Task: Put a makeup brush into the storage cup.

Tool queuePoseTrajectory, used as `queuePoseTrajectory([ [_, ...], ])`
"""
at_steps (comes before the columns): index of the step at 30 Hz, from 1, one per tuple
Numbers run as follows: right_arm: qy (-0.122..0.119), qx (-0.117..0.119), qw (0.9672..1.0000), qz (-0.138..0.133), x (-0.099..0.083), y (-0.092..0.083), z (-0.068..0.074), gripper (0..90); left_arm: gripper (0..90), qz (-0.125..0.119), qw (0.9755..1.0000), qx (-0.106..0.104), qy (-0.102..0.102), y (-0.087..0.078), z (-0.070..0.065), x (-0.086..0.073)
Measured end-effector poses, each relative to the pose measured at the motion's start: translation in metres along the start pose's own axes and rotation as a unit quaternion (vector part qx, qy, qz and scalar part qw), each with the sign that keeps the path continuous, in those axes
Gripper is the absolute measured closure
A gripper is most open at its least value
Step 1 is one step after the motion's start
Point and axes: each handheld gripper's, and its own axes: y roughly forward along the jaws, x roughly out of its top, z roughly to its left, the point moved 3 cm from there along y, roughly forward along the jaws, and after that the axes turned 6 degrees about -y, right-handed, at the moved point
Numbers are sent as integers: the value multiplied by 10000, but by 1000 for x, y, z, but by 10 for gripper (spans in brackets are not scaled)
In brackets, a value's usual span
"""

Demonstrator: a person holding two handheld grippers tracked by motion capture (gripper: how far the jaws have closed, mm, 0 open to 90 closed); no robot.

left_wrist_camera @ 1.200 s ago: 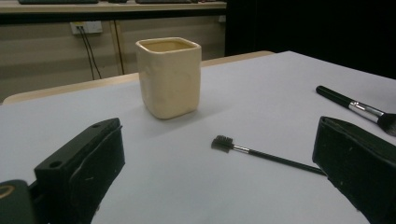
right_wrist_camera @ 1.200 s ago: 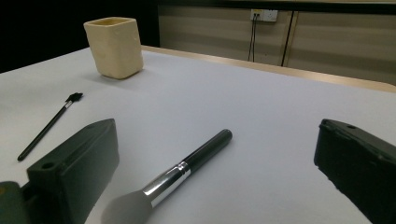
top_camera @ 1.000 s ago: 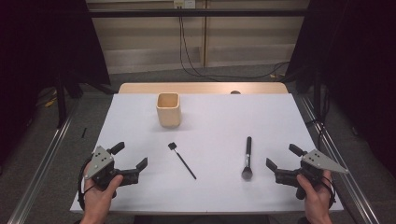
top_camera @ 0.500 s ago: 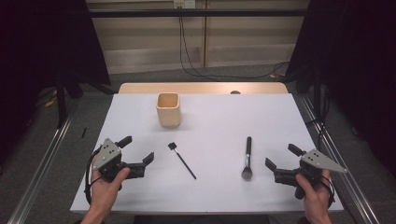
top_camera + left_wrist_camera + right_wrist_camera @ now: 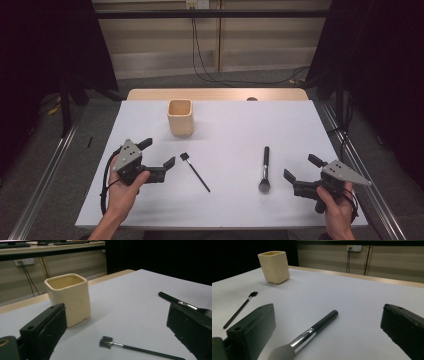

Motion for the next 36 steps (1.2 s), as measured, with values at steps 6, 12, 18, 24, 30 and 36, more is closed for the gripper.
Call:
queuePoseTrajectory([
  [6, 10, 6, 10000, -1, 0, 1, 1, 0, 29, -26, 9999, -63, -136, 14, 1, 6],
  [12, -9, 13, 10000, 5, 0, 1, 0, 0, 28, -66, 9998, -134, -146, 29, 0, 15],
  [18, -17, 23, 10000, 14, 0, 0, 0, 0, 28, 14, 9997, -207, -109, 42, -5, 18],
  [24, -8, 13, 10000, 17, 0, 0, 0, 0, 27, 123, 9993, -351, -66, 58, -8, 24],
  [30, 1, 11, 10000, 19, 0, 0, 0, 0, 27, 294, 9988, -390, -50, 67, -7, 25],
  [36, -10, 15, 10000, 26, 0, 0, 0, 0, 26, 653, 9957, -637, -145, 74, -4, 22],
])
